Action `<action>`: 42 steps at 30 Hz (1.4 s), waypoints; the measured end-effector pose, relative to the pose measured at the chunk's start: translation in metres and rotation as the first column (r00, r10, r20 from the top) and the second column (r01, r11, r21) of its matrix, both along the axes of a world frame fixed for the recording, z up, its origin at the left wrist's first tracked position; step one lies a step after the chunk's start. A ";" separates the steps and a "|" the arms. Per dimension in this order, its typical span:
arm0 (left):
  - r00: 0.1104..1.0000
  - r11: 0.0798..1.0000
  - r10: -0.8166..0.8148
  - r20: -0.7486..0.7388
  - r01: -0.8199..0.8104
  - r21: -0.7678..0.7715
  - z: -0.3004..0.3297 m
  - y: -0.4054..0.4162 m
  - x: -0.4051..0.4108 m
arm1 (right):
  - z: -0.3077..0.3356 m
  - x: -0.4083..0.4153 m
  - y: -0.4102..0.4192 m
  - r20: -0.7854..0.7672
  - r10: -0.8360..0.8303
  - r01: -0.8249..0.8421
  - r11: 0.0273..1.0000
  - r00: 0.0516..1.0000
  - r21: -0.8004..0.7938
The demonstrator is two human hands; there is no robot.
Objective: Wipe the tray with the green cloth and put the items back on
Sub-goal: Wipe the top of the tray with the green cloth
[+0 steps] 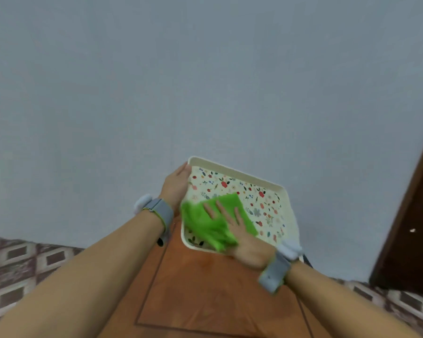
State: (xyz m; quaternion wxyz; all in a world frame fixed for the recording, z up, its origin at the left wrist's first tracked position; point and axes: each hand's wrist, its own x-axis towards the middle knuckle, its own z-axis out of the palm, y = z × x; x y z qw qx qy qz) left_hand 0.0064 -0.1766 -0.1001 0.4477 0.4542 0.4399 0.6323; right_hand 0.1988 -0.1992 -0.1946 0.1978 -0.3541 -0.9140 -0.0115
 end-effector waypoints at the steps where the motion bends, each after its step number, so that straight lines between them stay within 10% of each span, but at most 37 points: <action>1: 1.000 1.000 0.003 -0.001 -0.003 -0.009 0.001 0.000 -0.008 | -0.021 0.019 0.009 0.094 0.030 -0.038 0.996 0.995 0.085; 4: 1.000 1.000 -0.017 0.011 0.017 -0.025 0.005 -0.003 -0.017 | -0.044 0.070 0.041 -0.109 -0.260 0.235 0.952 0.960 -0.197; 7: 0.999 0.999 -0.044 -0.005 0.044 -0.028 0.003 -0.006 0.002 | -0.005 0.052 0.044 -0.479 -0.556 0.375 0.824 0.679 -0.426; 10: 0.998 0.999 -0.053 -0.036 0.053 0.006 0.001 -0.004 0.020 | 0.046 -0.001 0.018 -0.373 -0.513 0.380 0.845 0.773 -0.376; 13: 0.997 0.999 -0.051 0.055 0.051 0.003 0.006 0.003 0.014 | 0.036 -0.009 -0.005 -0.105 -0.102 0.098 0.994 0.989 -0.044; 16: 0.996 0.999 -0.047 0.075 0.045 0.027 0.015 0.002 -0.007 | -0.011 0.046 0.019 0.135 0.016 -0.043 0.979 0.991 0.198; 19: 0.998 0.999 -0.038 0.045 0.037 0.032 0.021 -0.003 -0.013 | -0.015 0.089 0.040 -0.124 -0.253 0.239 0.964 0.959 -0.120; 23: 0.997 0.997 -0.072 0.002 0.072 -0.016 0.010 -0.005 0.016 | 0.045 0.033 0.028 -0.406 -0.699 0.473 0.705 0.589 -0.528; 27: 0.994 0.998 -0.065 0.085 0.063 0.027 0.011 0.005 0.021 | 0.050 -0.004 -0.009 -0.133 -0.180 0.170 0.982 0.975 -0.080; 30: 0.997 0.998 -0.059 0.055 0.057 0.041 0.019 0.006 0.003 | 0.006 0.044 0.011 0.171 0.023 -0.061 0.974 0.985 0.217; 34: 0.996 0.996 -0.084 0.040 0.083 0.028 0.027 -0.003 0.002 | 0.003 0.091 0.041 -0.098 -0.340 0.330 0.938 0.935 -0.105; 38: 0.994 0.995 -0.101 0.033 0.101 0.006 0.019 -0.005 0.029 | 0.063 0.022 0.030 -0.321 -0.716 0.564 0.692 0.620 -0.451; 42: 0.994 0.998 -0.052 0.096 0.049 0.032 0.016 0.000 0.026 | 0.056 -0.006 0.005 -0.158 -0.228 0.214 0.972 0.961 -0.100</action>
